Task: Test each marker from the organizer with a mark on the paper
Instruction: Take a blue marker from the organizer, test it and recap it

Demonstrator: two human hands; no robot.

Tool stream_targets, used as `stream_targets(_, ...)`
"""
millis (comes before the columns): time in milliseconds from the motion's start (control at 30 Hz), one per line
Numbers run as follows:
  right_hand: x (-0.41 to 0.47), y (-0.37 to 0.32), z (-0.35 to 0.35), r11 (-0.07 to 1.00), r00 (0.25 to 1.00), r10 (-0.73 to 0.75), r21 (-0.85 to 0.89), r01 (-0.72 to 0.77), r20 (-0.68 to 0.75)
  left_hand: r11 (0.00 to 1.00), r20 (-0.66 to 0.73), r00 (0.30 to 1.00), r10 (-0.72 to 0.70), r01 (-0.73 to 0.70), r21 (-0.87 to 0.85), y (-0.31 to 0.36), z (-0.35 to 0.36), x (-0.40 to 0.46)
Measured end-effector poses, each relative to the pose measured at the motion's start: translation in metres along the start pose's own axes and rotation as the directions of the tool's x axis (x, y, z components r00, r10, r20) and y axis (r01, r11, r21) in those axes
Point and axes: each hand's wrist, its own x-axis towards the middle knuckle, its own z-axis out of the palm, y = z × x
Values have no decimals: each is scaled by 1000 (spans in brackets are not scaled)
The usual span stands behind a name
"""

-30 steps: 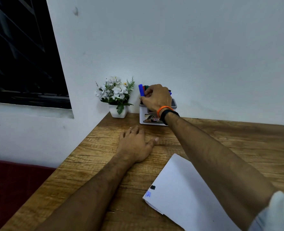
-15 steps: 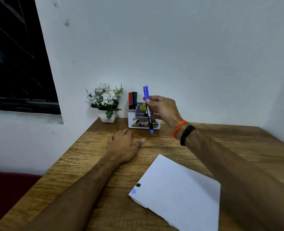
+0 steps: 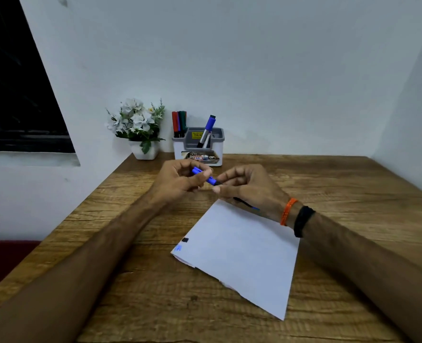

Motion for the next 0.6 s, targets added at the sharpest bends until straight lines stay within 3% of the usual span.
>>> stream_targets(133, -4, 0, -14, 1000, 1000, 7, -21, -7, 0, 999, -17, 1000, -24, 23, -33, 1, -8, -1)
stream_targets(300, -2, 3, -11, 968, 994, 28, 249, -2, -102, 999, 104, 994, -14, 9, 40, 3, -5, -6)
stream_targets(367, -1, 6, -5, 948, 995, 49, 319, -19, -86, 993, 174, 985, -2, -19, 119, 4, -4, -7)
stream_targets(467, -4, 6, 3, 957, 999, 27, 289, -15, -37, 962, 253, 966, 49, -114, 248, 5, 1, -10)
stream_targets(600, -4, 7, 10, 947, 1000, 13, 320, -7, -14, 862, 276, 953, 124, -241, 445, 7, 6, -13)
